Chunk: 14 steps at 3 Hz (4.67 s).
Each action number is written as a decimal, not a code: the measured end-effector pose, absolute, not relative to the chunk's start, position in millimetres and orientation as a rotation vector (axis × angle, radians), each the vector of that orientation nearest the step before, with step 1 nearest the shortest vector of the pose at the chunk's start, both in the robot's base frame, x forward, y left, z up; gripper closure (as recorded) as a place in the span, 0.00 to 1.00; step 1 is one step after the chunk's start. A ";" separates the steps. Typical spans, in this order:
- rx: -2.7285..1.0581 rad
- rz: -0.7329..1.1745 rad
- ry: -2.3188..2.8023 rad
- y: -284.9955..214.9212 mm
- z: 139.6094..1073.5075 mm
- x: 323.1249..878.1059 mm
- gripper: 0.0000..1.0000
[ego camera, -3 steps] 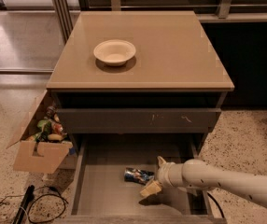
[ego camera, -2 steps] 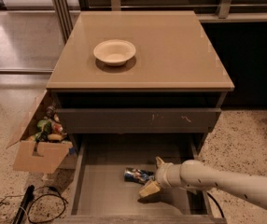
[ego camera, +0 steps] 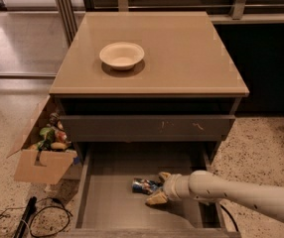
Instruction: Pick redbull can from middle drawer and place on counter
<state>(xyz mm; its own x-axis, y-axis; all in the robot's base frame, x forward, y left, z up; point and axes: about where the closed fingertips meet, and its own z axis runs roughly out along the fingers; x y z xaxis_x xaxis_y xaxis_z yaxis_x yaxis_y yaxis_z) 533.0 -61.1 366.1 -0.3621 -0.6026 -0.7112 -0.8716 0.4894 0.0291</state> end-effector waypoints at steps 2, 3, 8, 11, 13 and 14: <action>-1.209 0.541 2.094 -61.0 366.1 532.9 0.72; -1.209 0.541 2.094 -61.0 366.1 532.9 0.95; -1.334 0.492 1.891 -63.0 487.0 500.3 1.00; -1.366 0.482 1.737 -116.1 696.6 493.8 1.00; -1.376 0.462 1.728 -115.7 704.3 501.5 1.00; -1.422 0.413 1.684 -112.8 743.5 537.1 1.00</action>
Offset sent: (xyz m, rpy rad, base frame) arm 0.0000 0.0000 0.0000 0.0000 0.0000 0.0000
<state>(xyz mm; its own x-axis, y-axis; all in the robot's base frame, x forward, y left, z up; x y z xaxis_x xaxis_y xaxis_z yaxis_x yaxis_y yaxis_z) 537.1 -112.8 743.5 0.0298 -0.6281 -0.7776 -0.9167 0.2929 -0.2717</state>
